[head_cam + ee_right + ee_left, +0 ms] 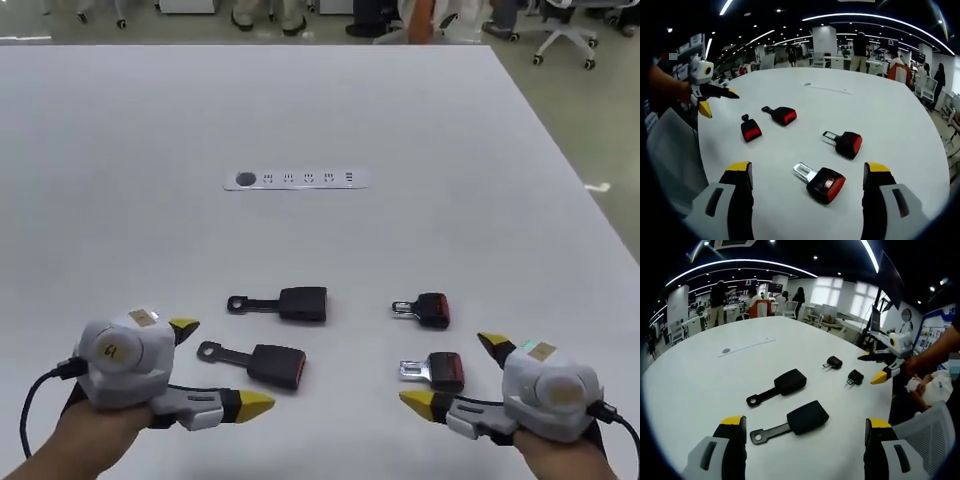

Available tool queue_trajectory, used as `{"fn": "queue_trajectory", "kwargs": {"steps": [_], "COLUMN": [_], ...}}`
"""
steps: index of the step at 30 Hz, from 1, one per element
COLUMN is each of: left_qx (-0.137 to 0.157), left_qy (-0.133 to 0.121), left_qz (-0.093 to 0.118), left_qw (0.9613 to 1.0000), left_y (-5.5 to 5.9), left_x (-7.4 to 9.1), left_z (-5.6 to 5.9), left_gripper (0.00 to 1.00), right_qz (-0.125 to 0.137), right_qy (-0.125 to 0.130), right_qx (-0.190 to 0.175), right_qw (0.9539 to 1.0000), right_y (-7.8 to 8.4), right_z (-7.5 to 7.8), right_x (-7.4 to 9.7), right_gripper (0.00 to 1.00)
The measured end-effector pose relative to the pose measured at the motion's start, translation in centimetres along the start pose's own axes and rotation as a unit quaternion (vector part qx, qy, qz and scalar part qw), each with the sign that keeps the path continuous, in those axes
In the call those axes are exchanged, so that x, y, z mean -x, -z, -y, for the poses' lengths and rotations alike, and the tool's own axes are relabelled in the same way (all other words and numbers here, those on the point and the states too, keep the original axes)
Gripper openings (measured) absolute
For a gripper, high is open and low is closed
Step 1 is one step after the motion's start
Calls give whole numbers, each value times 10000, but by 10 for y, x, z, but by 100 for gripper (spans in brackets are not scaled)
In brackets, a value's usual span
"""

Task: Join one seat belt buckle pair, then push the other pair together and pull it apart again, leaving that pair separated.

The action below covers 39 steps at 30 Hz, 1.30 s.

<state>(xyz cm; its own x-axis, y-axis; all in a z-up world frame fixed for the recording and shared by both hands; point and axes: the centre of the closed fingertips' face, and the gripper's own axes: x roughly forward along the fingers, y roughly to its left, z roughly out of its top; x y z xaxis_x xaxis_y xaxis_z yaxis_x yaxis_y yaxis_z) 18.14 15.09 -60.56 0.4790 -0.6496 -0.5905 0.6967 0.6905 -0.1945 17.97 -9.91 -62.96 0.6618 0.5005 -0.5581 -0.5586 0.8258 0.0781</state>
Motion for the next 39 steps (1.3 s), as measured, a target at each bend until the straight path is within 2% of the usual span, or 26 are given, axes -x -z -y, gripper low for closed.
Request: {"fn": "queue_trajectory", "kwargs": {"steps": [6,9,16,19,23,28,33,39], "left_qx": [-47,-67,-214,-274,-411,-506,-655,-970], "left_qy": [97,167,321,404,533,654,877,1170], "left_qz": [-76,-112,-216,-224,-352,-452,-510,-730], "left_qw": [9999,9998,9990,9986,9971,9955,9927,9857], "left_y": [0,-2,1,-2,4,6,7,12], "left_x": [-9,-14,-21,-26,-32,-39,-45,-54], "left_z": [-5,-2,-5,-4,-7,-6,-3,2], "left_gripper": [100,100,100,100,100,99,97,92], "right_qz": [-111,-178,-303,-426,-576,-695,-812,-943], "right_qy": [-165,-222,-418,-528,-646,-839,-993,-1210], "right_qx": [17,27,109,155,284,408,515,802], "right_qw": [9998,9996,9986,9976,9958,9932,9904,9849], "right_y": [5,3,6,10,14,19,25,28], "right_z": [2,-1,2,2,0,1,1,3], "right_x": [-11,-13,-20,-24,-24,-25,-27,-29], "right_gripper": [88,87,87,86,86,84,82,79]}}
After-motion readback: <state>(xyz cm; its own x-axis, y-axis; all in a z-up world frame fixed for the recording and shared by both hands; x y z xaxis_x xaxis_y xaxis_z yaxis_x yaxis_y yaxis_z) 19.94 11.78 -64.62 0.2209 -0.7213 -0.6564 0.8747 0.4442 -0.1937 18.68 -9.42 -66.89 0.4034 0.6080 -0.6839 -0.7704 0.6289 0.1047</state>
